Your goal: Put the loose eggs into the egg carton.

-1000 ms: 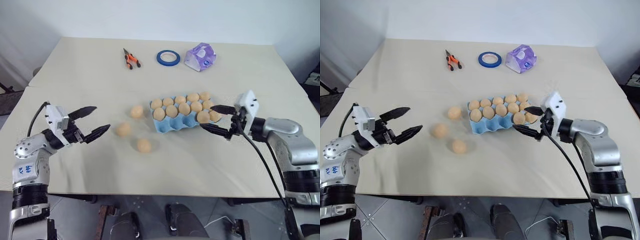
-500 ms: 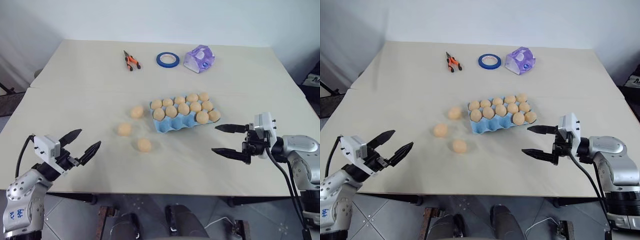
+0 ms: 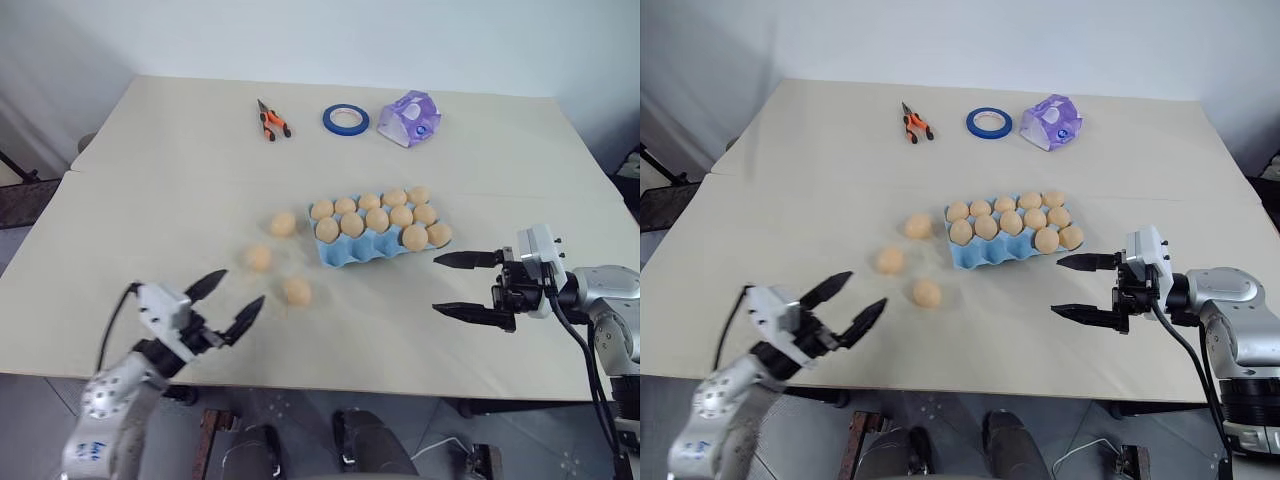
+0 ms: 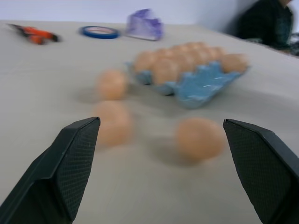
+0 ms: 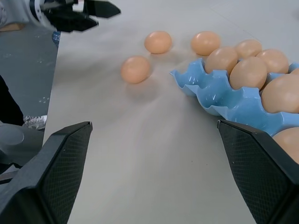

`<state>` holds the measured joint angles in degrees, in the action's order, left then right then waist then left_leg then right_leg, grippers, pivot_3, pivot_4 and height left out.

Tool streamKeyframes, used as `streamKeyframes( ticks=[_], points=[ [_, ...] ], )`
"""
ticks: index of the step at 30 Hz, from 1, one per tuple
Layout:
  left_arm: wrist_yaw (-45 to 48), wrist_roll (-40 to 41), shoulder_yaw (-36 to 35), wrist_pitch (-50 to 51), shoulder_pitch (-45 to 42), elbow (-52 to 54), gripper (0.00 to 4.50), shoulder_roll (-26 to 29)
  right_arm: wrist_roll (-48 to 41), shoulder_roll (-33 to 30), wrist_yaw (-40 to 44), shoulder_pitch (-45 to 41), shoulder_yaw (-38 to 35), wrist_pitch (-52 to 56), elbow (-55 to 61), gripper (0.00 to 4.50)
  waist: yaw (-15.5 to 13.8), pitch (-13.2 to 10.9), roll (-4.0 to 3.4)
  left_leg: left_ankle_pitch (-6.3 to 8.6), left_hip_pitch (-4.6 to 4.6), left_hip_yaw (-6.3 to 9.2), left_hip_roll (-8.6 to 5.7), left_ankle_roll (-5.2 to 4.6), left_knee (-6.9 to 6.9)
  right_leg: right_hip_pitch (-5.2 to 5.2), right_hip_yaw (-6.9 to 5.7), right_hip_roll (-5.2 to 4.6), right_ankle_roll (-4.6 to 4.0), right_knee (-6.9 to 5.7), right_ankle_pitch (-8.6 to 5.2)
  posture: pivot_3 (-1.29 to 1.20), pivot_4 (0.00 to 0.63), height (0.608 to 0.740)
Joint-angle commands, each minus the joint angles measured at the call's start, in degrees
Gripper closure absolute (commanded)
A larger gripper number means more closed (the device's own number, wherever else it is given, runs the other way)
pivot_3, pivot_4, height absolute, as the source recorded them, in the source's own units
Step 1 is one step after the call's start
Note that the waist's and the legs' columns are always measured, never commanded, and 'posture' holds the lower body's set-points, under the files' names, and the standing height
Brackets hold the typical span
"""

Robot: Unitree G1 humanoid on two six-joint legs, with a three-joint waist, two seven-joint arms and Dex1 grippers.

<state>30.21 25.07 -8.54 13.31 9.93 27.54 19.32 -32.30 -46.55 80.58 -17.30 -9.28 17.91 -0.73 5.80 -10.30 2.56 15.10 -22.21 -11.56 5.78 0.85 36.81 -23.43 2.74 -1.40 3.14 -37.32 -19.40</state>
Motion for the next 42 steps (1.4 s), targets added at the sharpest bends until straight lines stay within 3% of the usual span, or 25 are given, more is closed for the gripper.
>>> streamKeyframes(
  ticks=[1, 5, 13, 30, 33, 39, 42],
  points=[
    [-3.8, -4.6, 5.9, -0.3, -3.1, 1.8, 0.00, -2.4, -3.3, -0.7, 1.6, 0.1, -2.4, 0.5, 1.4, 0.02, -0.2, 0.0, 0.00, -0.01, 0.00, 0.02, 0.00, -0.01, 0.04, 0.00, 0.00, 0.00, 0.01, -0.02, 0.00, 0.00, 0.150, 0.740],
    [-7.0, -8.2, 10.1, -0.1, -6.9, -2.1, 0.00, -5.2, -3.4, -1.6, 4.6, 1.5, -2.1, -1.1, 0.4, 0.02, -0.3, 0.0, 0.00, -0.19, 0.02, 0.07, -0.02, -0.31, 0.09, 0.10, 0.00, 0.00, 0.00, -0.01, 0.00, 0.00, 0.150, 0.740],
    [-6.4, -12.0, 15.6, -2.6, -11.7, -11.4, 0.00, -7.6, 0.8, 3.3, 3.7, 4.0, 0.5, -9.8, -2.8, 0.02, -0.8, 0.0, -0.02, -0.26, 0.02, 0.08, -0.07, -0.46, 0.15, 0.13, 0.00, -0.05, 0.03, -0.03, 0.02, 0.00, 0.150, 0.740],
    [-7.1, -12.6, 18.2, 2.9, -17.3, -16.9, 0.00, -10.3, 2.0, 2.6, 2.6, 1.3, 0.8, -10.7, -4.1, 0.02, -1.1, 0.0, -0.09, -0.27, 0.00, 0.15, -0.08, -0.48, 0.14, 0.13, -0.08, -0.06, 0.16, -0.05, 0.09, 0.00, 0.150, 0.740],
    [-8.1, -13.2, 17.9, 4.4, -17.2, -16.4, 0.61, -10.3, 2.2, 2.5, 2.1, 0.9, 0.4, -11.1, -4.9, 0.00, -1.1, 0.0, -0.09, -0.26, 0.00, 0.16, -0.08, -0.47, 0.14, 0.13, -0.09, -0.07, 0.16, -0.05, 0.09, 0.00, 0.150, 0.740],
    [-8.0, -13.3, 18.1, 5.5, -17.3, -16.2, 2.55, -9.7, 2.1, 2.7, 2.1, 0.1, -0.1, -12.0, -6.4, 0.00, -1.1, 0.0, -0.09, -0.27, 0.01, 0.16, -0.08, -0.47, 0.16, 0.13, -0.09, -0.08, 0.15, -0.06, 0.09, 0.00, 0.150, 0.740],
    [-7.5, -13.1, 18.1, 5.4, -17.5, -15.9, 2.75, -9.5, 1.9, 2.9, 2.1, 0.1, -0.5, -12.7, -7.1, 0.00, -1.1, 0.0, -0.09, -0.27, 0.00, 0.16, -0.09, -0.47, 0.16, 0.14, -0.09, -0.08, 0.15, -0.06, 0.09, 0.00, 0.150, 0.740]
  ],
)
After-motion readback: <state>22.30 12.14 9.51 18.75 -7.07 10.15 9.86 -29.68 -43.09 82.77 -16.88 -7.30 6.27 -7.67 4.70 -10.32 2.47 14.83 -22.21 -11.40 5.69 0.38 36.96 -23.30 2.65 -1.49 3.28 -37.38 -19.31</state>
